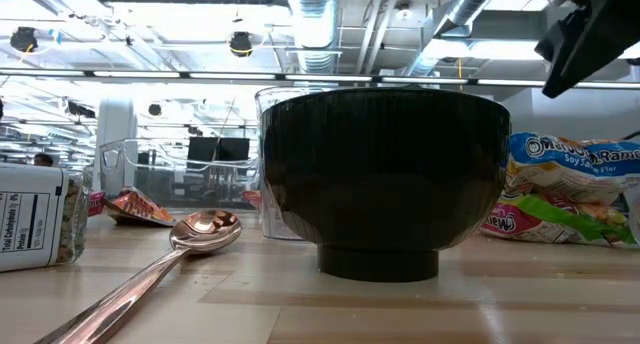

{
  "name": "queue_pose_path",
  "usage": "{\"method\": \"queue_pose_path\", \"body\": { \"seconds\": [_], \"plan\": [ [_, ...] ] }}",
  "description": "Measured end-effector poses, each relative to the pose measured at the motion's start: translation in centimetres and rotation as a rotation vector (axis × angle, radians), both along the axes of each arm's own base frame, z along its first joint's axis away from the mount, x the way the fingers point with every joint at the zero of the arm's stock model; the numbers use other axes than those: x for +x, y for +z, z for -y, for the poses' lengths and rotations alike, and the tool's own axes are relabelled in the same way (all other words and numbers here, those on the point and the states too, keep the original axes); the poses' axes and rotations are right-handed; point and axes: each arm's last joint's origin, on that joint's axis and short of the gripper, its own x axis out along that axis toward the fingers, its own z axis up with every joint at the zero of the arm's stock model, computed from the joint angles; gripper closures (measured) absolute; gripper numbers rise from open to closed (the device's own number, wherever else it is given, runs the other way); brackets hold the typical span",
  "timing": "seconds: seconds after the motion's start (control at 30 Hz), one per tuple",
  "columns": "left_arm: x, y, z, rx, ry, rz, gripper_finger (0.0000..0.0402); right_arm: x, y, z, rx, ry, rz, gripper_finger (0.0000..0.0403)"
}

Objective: Pick & Place Food Item
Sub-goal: Put the blue noodle pack into the top transparent bin

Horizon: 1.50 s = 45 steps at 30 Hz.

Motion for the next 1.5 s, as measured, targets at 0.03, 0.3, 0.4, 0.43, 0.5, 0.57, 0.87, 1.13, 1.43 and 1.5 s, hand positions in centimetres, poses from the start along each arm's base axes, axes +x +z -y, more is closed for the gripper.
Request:
{"method": "queue_pose_path", "body": {
  "seconds": [0.03,0.3,0.4,0.43,0.5,0.57,0.87,1.13,1.43,1.5],
  "plan": [
    [0.0,0.0,0.0,-0.001,0.0,0.003,0.0111,0.1,0.0,-0.4,-0.026,0.009,0.002,0.0259],
    [0.0,0.0,0.0,-0.001,-0.001,0.0,0.011,1.0,-2.7,-1.5,-0.245,0.026,-0.161,0.0227],
    [0.0,0.0,0.0,-0.006,-0.002,-0.003,0.011,1.4,-4.0,-1.9,-0.29,0.031,-0.219,0.0204],
    [0.0,0.0,0.0,-0.007,-0.002,-0.003,0.011,1.4,-4.3,-2.1,-0.297,0.035,-0.226,0.0196],
    [0.0,0.0,0.0,-0.007,-0.002,-0.004,0.011,1.7,-4.9,-2.4,-0.313,0.036,-0.233,0.018],
    [0.0,0.0,0.0,-0.008,-0.003,-0.004,0.011,1.7,-5.3,-2.6,-0.331,0.04,-0.24,0.0169],
    [0.0,0.0,0.0,-0.009,-0.003,-0.005,0.011,1.9,-5.2,-2.4,-0.313,0.014,-0.234,0.0179],
    [0.0,0.0,0.0,-0.022,-0.007,-0.013,0.011,2.3,-5.2,-1.7,-0.307,-0.018,-0.237,0.0249],
    [0.0,0.0,0.0,-0.022,-0.009,-0.017,0.011,2.3,-5.2,-1.7,-0.301,-0.024,-0.238,0.0366],
    [0.0,-0.1,0.0,-0.021,-0.009,-0.02,0.011,2.3,-5.2,-1.7,-0.3,-0.023,-0.238,0.0391]
  ]
}}
